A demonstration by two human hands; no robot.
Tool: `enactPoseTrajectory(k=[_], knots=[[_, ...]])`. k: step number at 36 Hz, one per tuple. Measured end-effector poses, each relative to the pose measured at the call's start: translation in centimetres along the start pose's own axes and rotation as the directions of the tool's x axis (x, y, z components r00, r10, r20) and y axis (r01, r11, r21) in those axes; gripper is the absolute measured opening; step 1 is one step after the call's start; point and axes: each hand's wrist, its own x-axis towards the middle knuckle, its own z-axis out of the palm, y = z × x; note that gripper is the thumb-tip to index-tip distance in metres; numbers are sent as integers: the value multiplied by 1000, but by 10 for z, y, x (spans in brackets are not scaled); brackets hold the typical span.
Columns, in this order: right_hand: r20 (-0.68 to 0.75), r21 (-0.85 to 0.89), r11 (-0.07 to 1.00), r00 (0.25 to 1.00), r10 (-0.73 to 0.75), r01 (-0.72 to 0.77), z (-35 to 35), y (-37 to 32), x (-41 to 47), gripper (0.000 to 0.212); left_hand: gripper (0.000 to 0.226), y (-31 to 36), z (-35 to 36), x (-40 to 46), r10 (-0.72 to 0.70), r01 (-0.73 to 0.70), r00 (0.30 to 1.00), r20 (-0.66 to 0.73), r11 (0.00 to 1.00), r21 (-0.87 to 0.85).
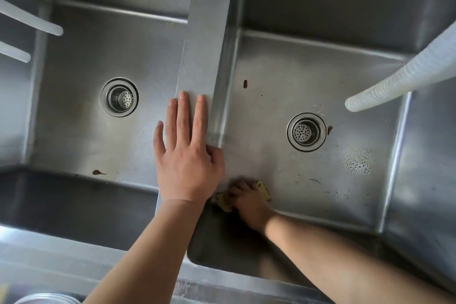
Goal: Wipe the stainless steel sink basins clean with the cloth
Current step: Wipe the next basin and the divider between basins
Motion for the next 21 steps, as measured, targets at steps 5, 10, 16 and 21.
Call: enactPoseTrajectory(k=[5, 10, 16, 21], knots=[[83, -19, 1000, 996, -19, 21, -21, 6, 1, 43, 87, 0, 1, 0, 8, -8, 1000, -13, 1000, 11], [181, 109, 986, 978, 105, -126, -30, 9, -9, 34, 87, 0, 0, -1, 1, -1, 1000, -8, 1000, -7], [317, 206, 928, 918, 239, -312, -45, 30, -36, 33, 88, -1, 0, -1, 5, -5, 1000, 3, 1000, -26], [395, 244, 780, 794, 462, -576, -57, 60, -80, 29, 90, -3, 3, -1, 13, -12, 1000, 18, 999, -44]])
